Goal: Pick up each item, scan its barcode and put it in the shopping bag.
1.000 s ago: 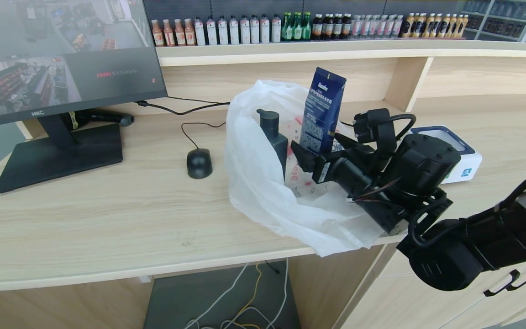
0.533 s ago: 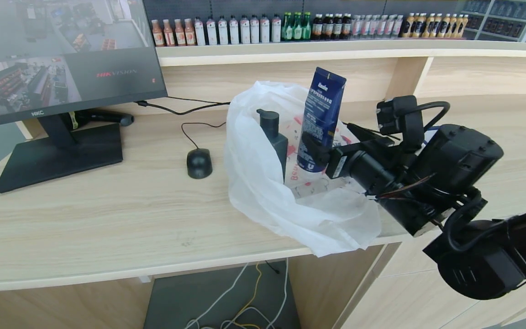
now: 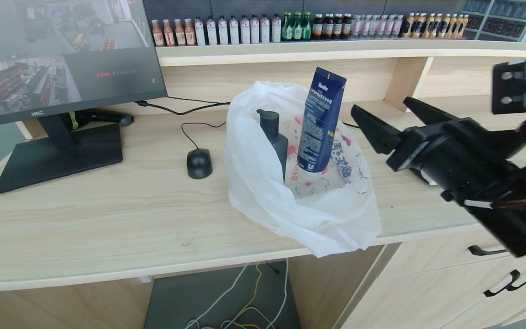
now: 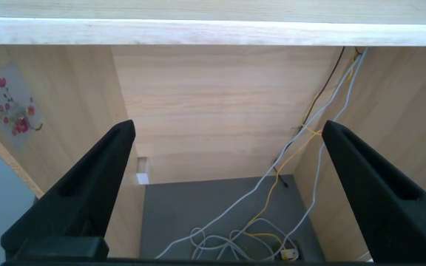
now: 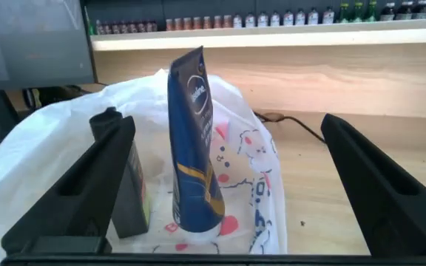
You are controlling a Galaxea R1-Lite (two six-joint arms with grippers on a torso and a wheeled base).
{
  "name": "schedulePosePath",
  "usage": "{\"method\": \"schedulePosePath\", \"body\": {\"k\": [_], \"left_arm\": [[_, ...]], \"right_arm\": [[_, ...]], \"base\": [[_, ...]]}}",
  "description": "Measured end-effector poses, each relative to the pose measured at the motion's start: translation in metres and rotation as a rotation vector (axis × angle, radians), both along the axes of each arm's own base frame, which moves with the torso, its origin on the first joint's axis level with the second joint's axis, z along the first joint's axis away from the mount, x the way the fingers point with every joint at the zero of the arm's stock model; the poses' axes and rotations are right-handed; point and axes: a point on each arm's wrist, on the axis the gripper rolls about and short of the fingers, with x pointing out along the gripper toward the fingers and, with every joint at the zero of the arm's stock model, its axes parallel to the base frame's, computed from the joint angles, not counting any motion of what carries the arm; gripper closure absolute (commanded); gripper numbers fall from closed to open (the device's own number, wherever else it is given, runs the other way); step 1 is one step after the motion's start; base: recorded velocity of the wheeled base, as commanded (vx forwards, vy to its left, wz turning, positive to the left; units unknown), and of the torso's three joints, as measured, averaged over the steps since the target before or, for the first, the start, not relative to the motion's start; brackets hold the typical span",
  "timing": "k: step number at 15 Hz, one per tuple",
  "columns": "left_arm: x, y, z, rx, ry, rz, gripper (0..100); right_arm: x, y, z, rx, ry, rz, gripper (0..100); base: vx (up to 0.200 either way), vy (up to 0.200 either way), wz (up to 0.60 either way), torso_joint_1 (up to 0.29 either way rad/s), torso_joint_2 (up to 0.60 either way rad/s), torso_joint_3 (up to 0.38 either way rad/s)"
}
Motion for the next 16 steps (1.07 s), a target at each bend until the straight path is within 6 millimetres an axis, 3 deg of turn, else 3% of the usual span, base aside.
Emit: {"method": "schedulePosePath", "body": {"k": [3,8,14,16], "left_arm": [[0.000,0.000,0.000,0.000,0.000,0.000,0],[0.000,0.000,0.000,0.001,0.000,0.000,0],[0.000,0.000,0.000,0.001,0.000,0.001,0],[0.000,0.000,0.000,0.001,0.001,0.000,0]], "right_arm": [[-0.062,-0.042,-0.016,-0.027,0.043,-0.001,0],[-0.151,-0.096,-0.092,-0.285,0.283,0.119,0],[-0.212,-0.136,-0.162,-0.458,0.458,0.228,0],[-0.218,-0.141,-0.162,-0.424,0.415,0.208,0]], "base": [[0.000,0.000,0.00,0.000,0.00,0.000],[0.000,0.000,0.00,0.000,0.00,0.000],[0.000,0.000,0.00,0.000,0.00,0.000],[0.000,0.000,0.00,0.000,0.00,0.000]]}}
